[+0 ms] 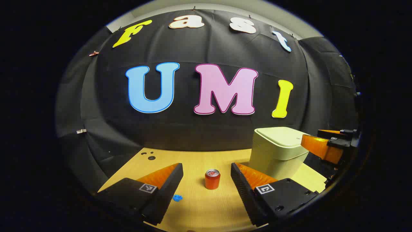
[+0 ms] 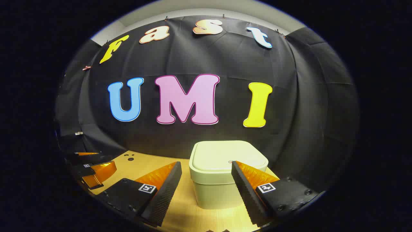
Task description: Press the lid of the desktop garbage bin to open it, pick up the crumpled paper on the desktop and throw it into the bin, then pick up the pop can on the desktop and drop it into the bin, and finally close the garbage bin lid.
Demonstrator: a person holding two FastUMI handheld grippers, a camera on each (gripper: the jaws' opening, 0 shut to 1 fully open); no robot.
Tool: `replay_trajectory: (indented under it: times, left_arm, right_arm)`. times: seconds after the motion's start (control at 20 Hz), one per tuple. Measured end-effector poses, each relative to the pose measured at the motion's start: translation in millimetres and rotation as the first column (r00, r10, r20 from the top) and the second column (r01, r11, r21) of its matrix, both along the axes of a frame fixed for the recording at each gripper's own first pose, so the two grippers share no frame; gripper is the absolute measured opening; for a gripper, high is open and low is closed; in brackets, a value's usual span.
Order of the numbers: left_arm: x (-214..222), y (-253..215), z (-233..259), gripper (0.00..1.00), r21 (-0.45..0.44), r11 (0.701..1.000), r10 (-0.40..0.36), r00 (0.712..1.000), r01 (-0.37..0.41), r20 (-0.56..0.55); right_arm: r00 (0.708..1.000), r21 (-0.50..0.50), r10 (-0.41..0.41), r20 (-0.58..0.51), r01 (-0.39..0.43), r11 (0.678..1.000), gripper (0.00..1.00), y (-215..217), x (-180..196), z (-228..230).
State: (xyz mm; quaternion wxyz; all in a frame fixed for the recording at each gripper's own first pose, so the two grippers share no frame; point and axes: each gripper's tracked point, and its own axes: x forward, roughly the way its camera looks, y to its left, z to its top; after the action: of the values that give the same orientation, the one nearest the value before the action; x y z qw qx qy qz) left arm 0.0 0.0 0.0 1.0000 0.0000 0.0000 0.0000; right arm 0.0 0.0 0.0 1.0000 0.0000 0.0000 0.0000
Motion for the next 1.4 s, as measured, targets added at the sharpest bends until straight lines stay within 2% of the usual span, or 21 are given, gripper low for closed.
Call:
replay_trajectory:
  times: [0.45,1.4]
  left_arm:
    - [9,11,-3,0.96,0.002,1.0,0.028,1.0,-0.028,-0.008]
    - [4,1,-6,0.96,0.037,0.999,0.001,1.0,-0.001,0.0]
  right_arm:
    - [1.0,-0.014,0.017,-0.018,-0.017,1.0,0.98,2,3,-6]
    - [1.0,-0.019,0.016,-0.027,-0.016,1.0,0.98,3,-6,-9]
